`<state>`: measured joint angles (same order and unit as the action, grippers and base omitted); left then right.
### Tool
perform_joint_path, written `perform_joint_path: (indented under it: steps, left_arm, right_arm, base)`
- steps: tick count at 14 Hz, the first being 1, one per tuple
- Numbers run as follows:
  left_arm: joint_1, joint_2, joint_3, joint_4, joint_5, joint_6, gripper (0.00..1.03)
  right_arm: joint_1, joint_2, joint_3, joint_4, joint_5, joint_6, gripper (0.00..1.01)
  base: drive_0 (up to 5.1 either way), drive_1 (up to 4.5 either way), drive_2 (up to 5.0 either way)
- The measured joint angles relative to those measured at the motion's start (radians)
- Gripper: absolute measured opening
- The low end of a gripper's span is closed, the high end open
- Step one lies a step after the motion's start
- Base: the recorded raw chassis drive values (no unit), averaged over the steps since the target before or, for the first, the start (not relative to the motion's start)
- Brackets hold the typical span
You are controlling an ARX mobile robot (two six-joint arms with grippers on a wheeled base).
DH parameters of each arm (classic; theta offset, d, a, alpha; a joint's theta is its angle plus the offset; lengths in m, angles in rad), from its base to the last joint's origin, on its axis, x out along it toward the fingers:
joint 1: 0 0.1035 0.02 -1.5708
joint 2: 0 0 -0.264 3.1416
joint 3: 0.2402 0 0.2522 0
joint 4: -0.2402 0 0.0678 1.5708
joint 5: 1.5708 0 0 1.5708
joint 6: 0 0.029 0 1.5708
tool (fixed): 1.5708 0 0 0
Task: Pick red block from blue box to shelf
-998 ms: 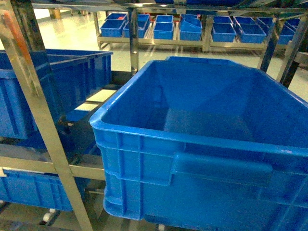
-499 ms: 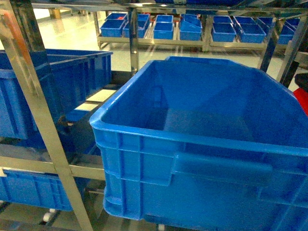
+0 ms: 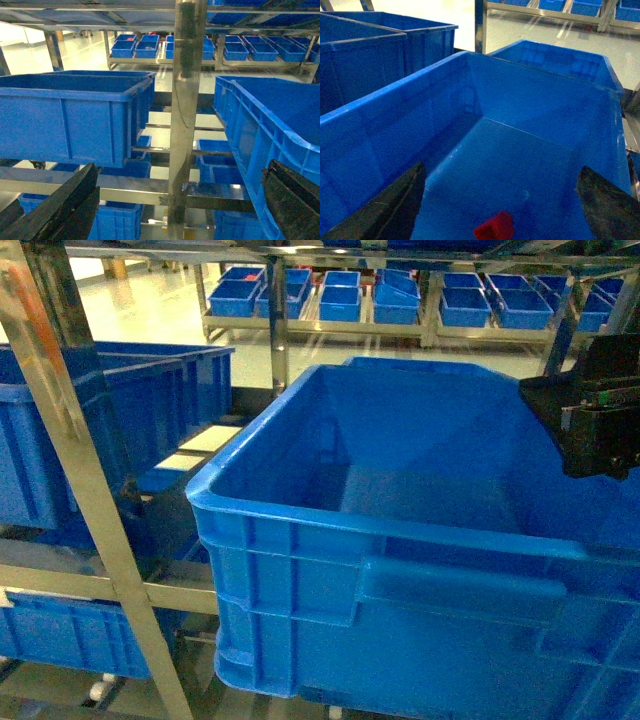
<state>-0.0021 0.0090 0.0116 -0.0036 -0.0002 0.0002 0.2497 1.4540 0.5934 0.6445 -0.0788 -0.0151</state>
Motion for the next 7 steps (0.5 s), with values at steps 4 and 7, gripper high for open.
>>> perform_joint_path:
  steps: [4,7]
  left_arm:
    - [0.0,0.0,0.0,0.0,0.0,0.0,0.98]
    - [0.0,0.0,0.0,0.0,0.0,0.0,0.98]
  right_arm:
    - [0.018,-0.374,-0.14,-0.271,0.034,0.049,0.98]
    - [-0.095,-0.863,-0.232,-0.684,0.037,0.027,0.98]
  base:
    - [0.0,0.0,0.0]
    - [0.0,0.0,0.0]
